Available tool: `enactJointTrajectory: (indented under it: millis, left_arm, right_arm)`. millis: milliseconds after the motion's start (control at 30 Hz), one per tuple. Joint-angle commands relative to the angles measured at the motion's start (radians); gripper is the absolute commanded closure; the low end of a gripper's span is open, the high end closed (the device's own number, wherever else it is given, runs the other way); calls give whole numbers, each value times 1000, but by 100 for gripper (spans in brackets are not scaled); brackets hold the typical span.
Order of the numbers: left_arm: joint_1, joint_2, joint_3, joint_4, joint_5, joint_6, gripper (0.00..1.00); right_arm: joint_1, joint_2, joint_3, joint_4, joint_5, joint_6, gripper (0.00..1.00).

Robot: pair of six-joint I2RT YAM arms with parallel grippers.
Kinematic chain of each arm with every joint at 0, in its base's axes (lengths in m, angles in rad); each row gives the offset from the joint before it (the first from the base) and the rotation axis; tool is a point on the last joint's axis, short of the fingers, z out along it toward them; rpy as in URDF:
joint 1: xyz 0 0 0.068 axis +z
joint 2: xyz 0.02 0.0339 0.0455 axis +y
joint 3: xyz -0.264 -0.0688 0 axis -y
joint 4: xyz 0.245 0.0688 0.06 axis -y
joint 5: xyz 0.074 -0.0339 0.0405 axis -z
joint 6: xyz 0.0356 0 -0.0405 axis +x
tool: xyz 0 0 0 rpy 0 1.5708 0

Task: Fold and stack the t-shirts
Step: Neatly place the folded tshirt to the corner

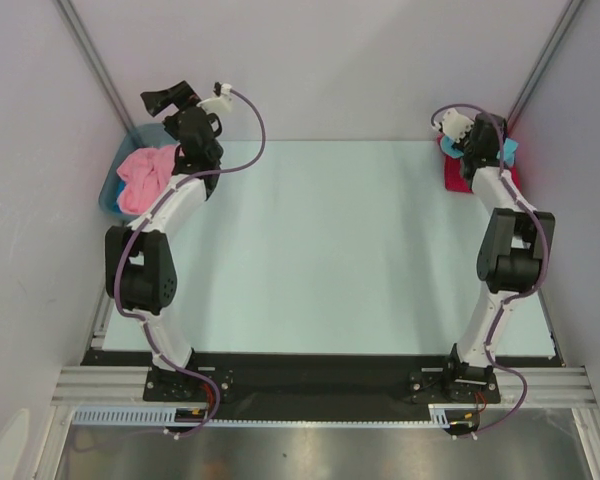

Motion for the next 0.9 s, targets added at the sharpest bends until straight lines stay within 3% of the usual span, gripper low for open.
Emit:
enactJointTrajectory:
  millis: [0,33,133,233,333,500,600,633,700,733,867]
  left_arm:
    - [-3,-77,-17,50,17,10,0]
    - [-2,-78,-22,51,20,10,0]
    - [-2,-78,-30,60,10,8,0]
    - [-3,-71,-37,59,-2,-5,0]
    - [-8,-66,-39,57,-7,-7,0]
    - [-11,-57,-19,51,-6,-2,0]
    - [-12,-45,-7,50,-6,1,0]
    - [-14,-42,-5,50,-7,1,0]
    - [-18,-29,-2,51,-12,-1,0]
    - [-21,-26,1,50,-15,-1,0]
    - [-38,-8,-7,57,-16,4,0]
  right_arm:
    - [23,-176,99,-420,-155,74,100]
    - [22,-190,110,-454,-173,76,100]
    - [7,-176,249,-765,-234,45,100]
    - [-21,-101,447,-934,-299,40,100]
    - [-32,-48,581,-1000,-305,34,100]
    - [-30,-17,550,-829,-215,14,100]
    - [-24,-3,388,-351,-52,14,100]
    - [-20,6,345,-43,-9,1,100]
    - [-6,69,247,276,101,-73,100]
    - [-1,100,230,564,126,-119,100]
    - [25,226,191,927,149,-268,100]
